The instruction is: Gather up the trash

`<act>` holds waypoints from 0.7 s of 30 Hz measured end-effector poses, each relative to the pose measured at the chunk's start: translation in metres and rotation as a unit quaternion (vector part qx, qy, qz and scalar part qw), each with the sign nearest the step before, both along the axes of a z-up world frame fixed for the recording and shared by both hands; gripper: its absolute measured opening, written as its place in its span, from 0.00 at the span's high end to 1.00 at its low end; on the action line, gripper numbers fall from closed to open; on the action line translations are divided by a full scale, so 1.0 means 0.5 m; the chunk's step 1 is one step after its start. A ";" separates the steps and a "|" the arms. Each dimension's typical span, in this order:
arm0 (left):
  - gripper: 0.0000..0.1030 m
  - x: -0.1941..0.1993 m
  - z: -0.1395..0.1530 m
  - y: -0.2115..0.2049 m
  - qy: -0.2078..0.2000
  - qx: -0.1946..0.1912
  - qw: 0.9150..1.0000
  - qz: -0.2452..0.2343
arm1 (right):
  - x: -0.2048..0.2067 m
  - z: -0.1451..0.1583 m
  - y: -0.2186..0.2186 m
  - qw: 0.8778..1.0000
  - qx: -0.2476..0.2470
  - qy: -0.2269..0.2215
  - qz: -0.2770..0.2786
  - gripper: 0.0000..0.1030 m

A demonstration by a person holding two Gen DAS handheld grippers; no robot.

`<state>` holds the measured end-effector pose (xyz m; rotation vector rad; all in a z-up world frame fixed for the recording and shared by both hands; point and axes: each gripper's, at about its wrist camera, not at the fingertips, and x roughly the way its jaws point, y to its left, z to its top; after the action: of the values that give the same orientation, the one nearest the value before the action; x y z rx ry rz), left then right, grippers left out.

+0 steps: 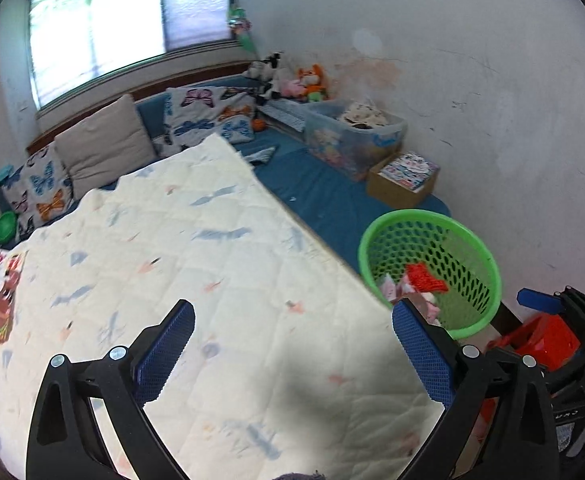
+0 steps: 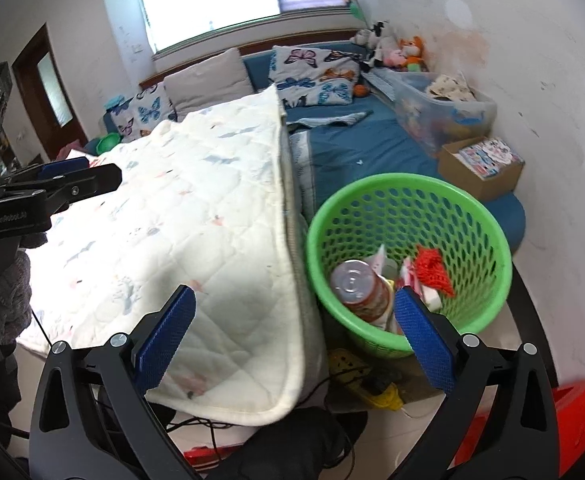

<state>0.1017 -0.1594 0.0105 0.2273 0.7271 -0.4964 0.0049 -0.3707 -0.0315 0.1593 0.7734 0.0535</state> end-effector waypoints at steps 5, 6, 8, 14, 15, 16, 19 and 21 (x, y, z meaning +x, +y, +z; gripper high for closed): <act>0.07 -0.018 0.003 0.050 -0.010 0.006 1.000 0.028 | 0.008 0.004 0.042 1.000 -0.010 0.005 0.010 0.04; 0.07 -0.023 0.003 0.059 -0.011 0.007 0.999 0.034 | 0.009 0.005 0.048 1.000 -0.011 0.005 0.012 0.04; 0.07 -0.033 0.002 0.082 -0.012 0.003 0.999 0.045 | 0.010 0.006 0.061 1.000 -0.015 0.006 0.016 0.04; 0.07 -0.052 -0.005 0.138 -0.010 0.000 0.997 0.078 | 0.010 0.014 0.096 0.999 -0.035 0.002 0.024 0.04; 0.07 -0.054 -0.006 0.142 -0.010 -0.001 0.997 0.082 | 0.010 0.015 0.101 0.999 -0.034 0.003 0.026 0.04; 0.07 -0.058 -0.009 0.150 -0.007 -0.004 0.996 0.084 | 0.010 0.016 0.102 0.999 -0.033 0.002 0.027 0.04; 0.07 -0.065 -0.018 0.170 -0.004 -0.008 0.995 0.099 | 0.014 0.020 0.114 0.999 -0.032 0.004 0.032 0.04; 0.07 -0.069 -0.026 0.185 0.003 -0.013 0.994 0.111 | 0.013 0.020 0.125 0.998 -0.044 0.004 0.033 0.04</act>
<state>0.0673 -0.0670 -0.0023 0.1179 0.7420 -0.2961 0.0114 -0.3082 -0.0214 0.0512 0.7871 0.0818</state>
